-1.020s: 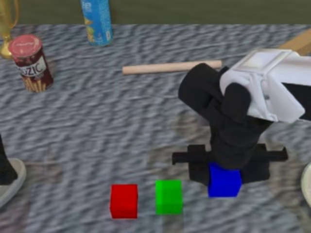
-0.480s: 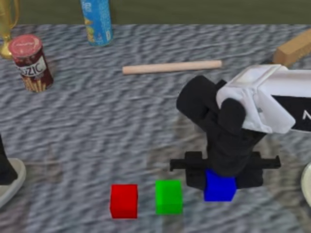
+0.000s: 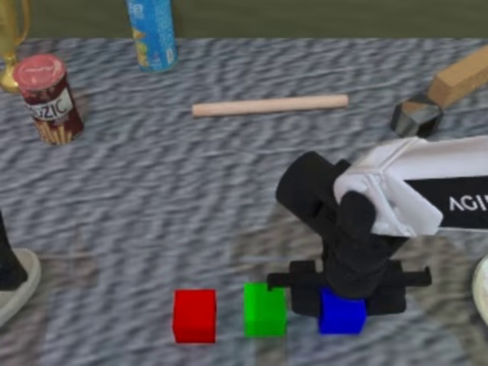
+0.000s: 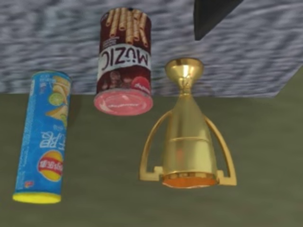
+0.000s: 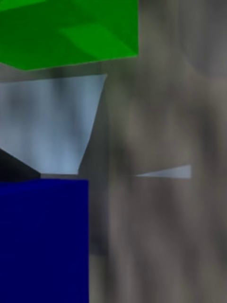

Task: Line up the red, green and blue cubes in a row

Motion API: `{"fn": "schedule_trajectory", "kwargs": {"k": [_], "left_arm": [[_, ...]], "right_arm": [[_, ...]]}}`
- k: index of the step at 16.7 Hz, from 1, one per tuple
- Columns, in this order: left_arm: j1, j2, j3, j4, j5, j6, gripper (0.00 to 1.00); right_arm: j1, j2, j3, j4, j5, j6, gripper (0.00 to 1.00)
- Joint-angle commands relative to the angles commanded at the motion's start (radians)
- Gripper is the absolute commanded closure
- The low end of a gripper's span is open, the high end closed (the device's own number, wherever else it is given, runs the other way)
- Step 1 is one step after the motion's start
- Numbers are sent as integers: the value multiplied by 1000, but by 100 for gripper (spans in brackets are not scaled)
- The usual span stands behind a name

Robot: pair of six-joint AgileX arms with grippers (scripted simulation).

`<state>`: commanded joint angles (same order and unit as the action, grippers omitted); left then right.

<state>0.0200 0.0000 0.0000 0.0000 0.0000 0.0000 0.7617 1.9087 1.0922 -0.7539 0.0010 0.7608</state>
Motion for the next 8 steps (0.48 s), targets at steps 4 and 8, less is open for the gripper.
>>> {"fn": "schedule_trajectory", "kwargs": {"k": [4,8], "left_arm": [[0,0,0,0,0,0,0],[0,0,0,0,0,0,0]], "right_arm": [[0,0,0,0,0,0,77],[0,0,0,0,0,0,47]]}}
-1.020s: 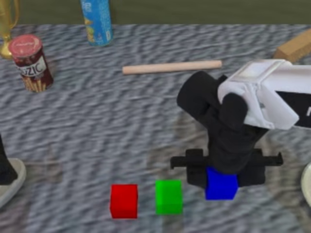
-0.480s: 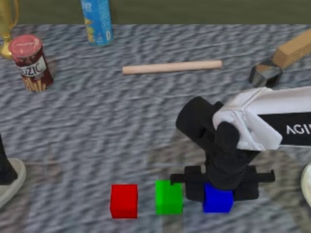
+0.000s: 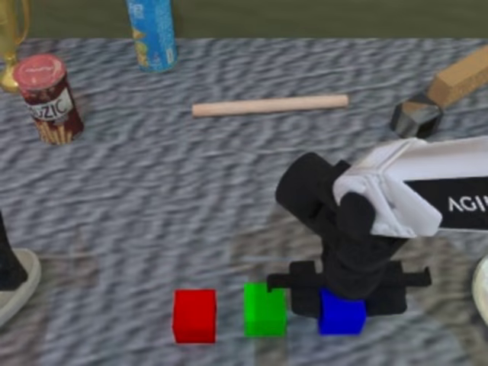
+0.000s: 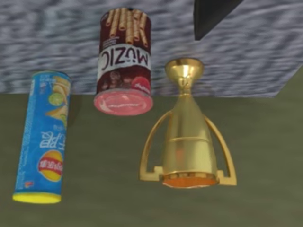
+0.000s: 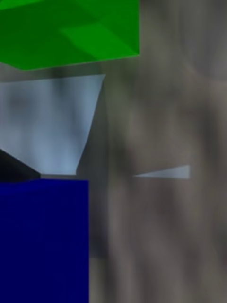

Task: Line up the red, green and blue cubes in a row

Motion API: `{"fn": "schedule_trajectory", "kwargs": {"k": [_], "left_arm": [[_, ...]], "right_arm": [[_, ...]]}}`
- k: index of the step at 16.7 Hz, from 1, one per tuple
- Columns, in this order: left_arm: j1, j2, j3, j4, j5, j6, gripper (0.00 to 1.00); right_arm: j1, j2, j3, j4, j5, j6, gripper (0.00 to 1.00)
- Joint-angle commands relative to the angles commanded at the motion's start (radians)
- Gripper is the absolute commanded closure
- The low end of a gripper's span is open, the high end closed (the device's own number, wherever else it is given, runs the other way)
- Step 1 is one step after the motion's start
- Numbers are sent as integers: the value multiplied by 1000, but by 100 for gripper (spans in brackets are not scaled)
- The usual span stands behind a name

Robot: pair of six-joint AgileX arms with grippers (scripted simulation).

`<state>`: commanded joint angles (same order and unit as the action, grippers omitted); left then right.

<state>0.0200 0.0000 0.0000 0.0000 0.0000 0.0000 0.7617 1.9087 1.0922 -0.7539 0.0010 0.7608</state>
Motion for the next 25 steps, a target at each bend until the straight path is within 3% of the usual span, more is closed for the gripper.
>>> {"fn": "schedule_trajectory", "kwargs": {"k": [6,7,17,25], "left_arm": [[0,0,0,0,0,0,0],[0,0,0,0,0,0,0],[0,0,0,0,0,0,0],[0,0,0,0,0,0,0]], "right_arm": [[0,0,0,0,0,0,2],[0,0,0,0,0,0,0],[1,-8,14,-17,0,-1,0],[7,-114,153,-268,-1,-3,0]]}}
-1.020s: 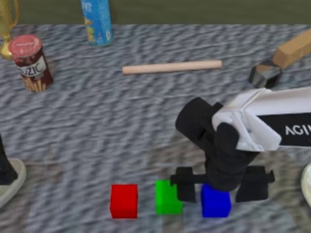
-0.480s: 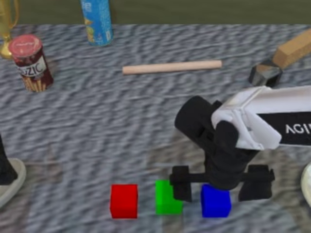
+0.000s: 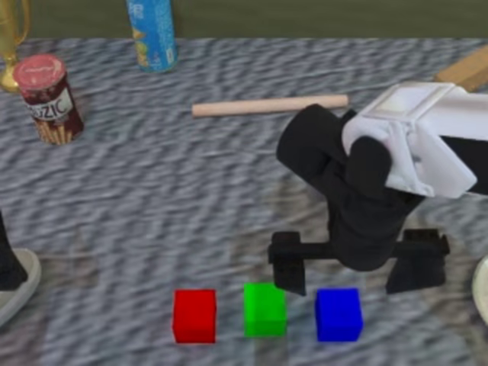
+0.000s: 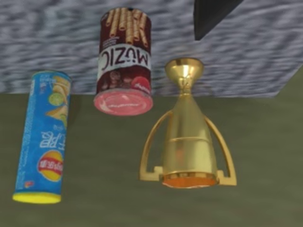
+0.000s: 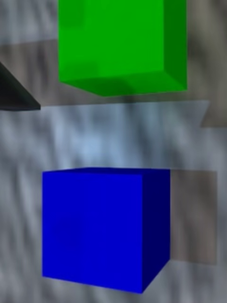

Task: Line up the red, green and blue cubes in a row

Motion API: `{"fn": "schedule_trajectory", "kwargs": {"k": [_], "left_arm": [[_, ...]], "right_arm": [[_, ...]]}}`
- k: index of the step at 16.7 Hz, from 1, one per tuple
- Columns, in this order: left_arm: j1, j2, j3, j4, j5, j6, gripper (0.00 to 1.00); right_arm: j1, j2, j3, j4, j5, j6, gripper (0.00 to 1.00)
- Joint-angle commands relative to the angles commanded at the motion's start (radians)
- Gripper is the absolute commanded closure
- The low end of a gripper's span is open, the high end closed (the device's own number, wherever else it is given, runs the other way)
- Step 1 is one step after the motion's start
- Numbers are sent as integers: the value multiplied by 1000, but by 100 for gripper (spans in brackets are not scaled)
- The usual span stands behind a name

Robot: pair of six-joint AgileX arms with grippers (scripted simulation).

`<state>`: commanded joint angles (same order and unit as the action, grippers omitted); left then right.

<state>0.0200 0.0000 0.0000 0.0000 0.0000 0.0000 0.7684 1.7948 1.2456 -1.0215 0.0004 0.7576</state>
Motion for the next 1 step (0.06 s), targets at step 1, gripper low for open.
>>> {"fn": "schedule_trajectory", "kwargs": {"k": [1], "left_arm": [[0,0,0,0,0,0,0]], "right_arm": [[0,-2,2,-3,0,0,0]]}}
